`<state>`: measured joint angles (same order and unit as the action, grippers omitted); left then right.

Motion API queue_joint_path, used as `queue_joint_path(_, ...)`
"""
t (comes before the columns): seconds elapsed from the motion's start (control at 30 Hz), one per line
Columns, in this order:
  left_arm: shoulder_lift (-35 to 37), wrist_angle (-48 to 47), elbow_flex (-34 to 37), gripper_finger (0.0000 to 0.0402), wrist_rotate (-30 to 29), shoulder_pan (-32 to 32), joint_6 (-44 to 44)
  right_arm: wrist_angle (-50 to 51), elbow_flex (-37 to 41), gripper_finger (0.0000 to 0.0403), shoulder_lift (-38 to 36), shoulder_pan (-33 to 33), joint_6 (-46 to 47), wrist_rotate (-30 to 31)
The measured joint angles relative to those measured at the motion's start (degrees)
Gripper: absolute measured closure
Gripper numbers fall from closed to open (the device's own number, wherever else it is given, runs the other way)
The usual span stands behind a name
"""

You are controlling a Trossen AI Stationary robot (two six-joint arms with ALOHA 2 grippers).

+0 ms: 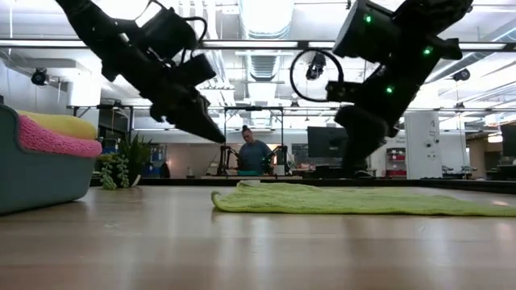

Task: Fold microfiber towels
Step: Fold the green microfiber cloth

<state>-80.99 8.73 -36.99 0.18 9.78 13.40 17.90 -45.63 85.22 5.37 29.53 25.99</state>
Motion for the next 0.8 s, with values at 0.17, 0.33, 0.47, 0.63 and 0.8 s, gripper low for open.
queue_joint_path(0.17, -4.3, 5.5, 0.2, 0.0400, -0.5, 0.0, -3.9, -8.6, 0.5, 0.0394, 1.6, 0.0, -1.0, 0.0)
queue_joint_path(0.33, -10.6, 8.5, -0.6, 0.0400, -0.6, 1.2, -2.0, -16.6, 0.8, 0.0394, 4.6, 0.1, -3.5, 0.1)
queue_joint_path(0.47, -14.0, 8.7, -1.2, 0.0400, -2.4, 4.1, -0.2, -17.5, 0.8, 0.0394, 7.0, 0.1, -2.9, 0.0)
queue_joint_path(0.63, -18.1, 10.1, -1.8, 0.0401, -1.9, 6.7, 0.5, -18.6, 0.8, 0.0394, 10.3, 0.1, -1.7, -0.3)
queue_joint_path(0.8, -22.9, 16.6, -2.3, 0.0401, 4.0, 7.1, 0.4, -20.6, 0.8, 0.0394, 12.8, 0.1, -1.6, 0.1)
